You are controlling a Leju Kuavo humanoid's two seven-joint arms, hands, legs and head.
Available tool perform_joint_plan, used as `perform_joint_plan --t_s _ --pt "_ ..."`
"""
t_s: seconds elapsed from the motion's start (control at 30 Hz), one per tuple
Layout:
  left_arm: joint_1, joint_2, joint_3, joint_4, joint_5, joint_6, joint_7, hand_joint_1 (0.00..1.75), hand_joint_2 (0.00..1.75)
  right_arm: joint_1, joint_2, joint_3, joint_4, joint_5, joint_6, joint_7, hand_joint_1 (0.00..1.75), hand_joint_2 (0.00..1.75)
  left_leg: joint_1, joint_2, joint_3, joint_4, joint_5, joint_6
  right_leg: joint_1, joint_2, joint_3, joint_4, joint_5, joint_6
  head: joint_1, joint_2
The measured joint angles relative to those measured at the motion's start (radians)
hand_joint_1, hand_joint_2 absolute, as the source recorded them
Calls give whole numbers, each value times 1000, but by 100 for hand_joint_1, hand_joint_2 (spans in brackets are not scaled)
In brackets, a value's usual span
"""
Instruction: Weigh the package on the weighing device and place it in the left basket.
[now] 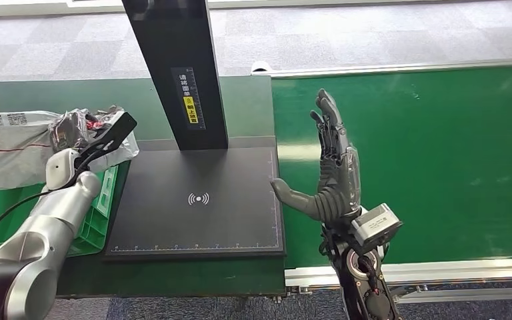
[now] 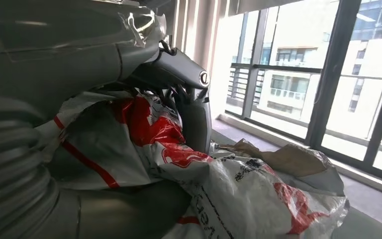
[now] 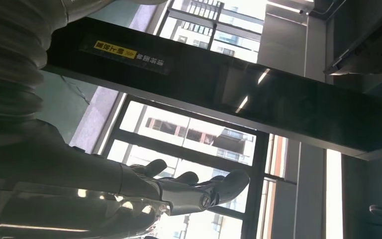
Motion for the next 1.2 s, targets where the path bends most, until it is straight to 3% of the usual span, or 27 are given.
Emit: perform_joint_plan --t_s 0.17,0.53,0.8,0.83,0.97,1.1,1.2 --pt "-21 11 -11 16 -43 21 88 175 175 -3 0 13 0 1 -13 5 0 175 0 0 0 0 0 0 0 0 0 0 0 0 0 0" --pt "-35 27 -11 30 -50 25 100 175 175 -6 5 18 0 2 -18 6 0 175 0 0 0 0 0 0 0 0 0 0 0 0 0 0" --pt "-49 44 9 32 -54 98 131 175 175 -6 6 22 1 4 -26 6 0 175 0 0 0 0 0 0 0 0 0 0 0 0 0 0" --pt "-53 48 18 33 -54 105 130 169 175 -6 6 23 1 4 -27 6 0 175 0 0 0 0 0 0 0 0 0 0 0 0 0 0" --pt "-71 65 48 35 -54 106 126 16 175 -6 6 27 0 7 -32 7 0 175 0 0 0 0 0 0 0 0 0 0 0 0 0 0" --pt "-77 74 59 41 -83 77 164 1 175 -6 6 31 0 10 -34 7 0 175 0 0 0 0 0 0 0 0 0 0 0 0 0 0" --pt "-76 80 65 46 -95 81 202 0 175 -5 8 36 0 11 -34 8 0 175 0 0 0 0 0 0 0 0 0 0 0 0 0 0"
